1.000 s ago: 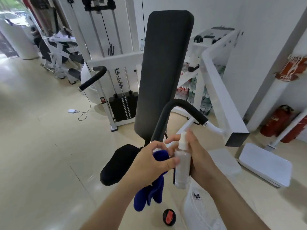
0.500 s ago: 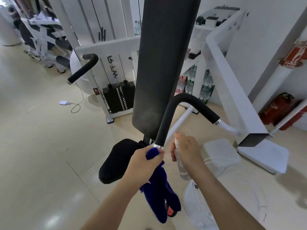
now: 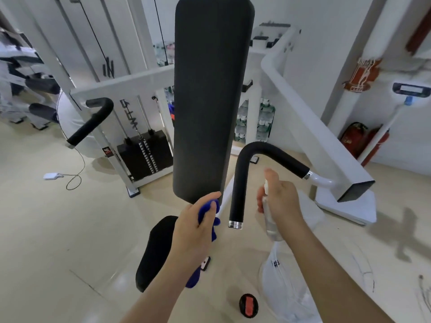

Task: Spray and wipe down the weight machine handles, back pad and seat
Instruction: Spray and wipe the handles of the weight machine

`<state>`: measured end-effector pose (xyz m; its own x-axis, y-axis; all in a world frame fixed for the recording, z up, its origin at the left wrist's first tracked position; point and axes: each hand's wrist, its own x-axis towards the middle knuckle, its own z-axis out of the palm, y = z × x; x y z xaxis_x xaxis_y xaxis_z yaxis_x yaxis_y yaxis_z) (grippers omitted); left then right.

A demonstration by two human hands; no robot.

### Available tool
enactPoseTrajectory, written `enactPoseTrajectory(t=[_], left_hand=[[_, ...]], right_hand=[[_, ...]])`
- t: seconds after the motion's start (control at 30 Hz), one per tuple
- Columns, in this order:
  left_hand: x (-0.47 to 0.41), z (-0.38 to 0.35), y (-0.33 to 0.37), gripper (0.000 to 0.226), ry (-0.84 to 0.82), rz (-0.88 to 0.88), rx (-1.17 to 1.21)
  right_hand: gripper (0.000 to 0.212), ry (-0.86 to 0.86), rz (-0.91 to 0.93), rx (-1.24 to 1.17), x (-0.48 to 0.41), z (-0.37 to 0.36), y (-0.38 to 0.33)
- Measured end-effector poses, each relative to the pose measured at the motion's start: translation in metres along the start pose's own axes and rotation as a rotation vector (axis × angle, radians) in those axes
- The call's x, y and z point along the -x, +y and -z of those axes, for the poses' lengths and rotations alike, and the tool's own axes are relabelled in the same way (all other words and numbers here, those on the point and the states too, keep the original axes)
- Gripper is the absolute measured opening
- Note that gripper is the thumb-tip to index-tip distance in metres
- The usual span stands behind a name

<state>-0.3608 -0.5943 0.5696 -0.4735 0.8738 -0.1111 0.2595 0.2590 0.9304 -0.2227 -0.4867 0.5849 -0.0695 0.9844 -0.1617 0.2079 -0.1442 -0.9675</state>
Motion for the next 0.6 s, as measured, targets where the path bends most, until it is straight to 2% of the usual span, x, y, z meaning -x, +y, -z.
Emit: enactPoseTrajectory(t=[0.1,0.27,0.37,0.5,0.6], left_hand=[[-0.008,0.003,0.003,0.026,-0.052,0.020,0.105],[-0.019,0.004,0.016,0.036,-0.068,-0.043,0.154],[-0.026,0.000,0.026,0.032,-0.074,-0.092,0.208],[-0.047,-0.009,0.044,0.028,-0.048,-0.132,0.261],[-0.071,-0.012,0.060,0.030,0.007,-0.219,0.232]], right_hand=[[0.053,0.053,0.041,-0.024,-0.003,-0.002,-0.004],[0.059,0.149,-0.032,-0.058,-0.013,0.009,-0.015],[0.051,0.209,-0.040,-0.086,-0.020,0.015,-0.016],[0.049,0.301,-0.090,-0.160,-0.025,0.025,-0.007],[0.056,0.282,-0.153,-0.175,-0.029,0.035,-0.001]])
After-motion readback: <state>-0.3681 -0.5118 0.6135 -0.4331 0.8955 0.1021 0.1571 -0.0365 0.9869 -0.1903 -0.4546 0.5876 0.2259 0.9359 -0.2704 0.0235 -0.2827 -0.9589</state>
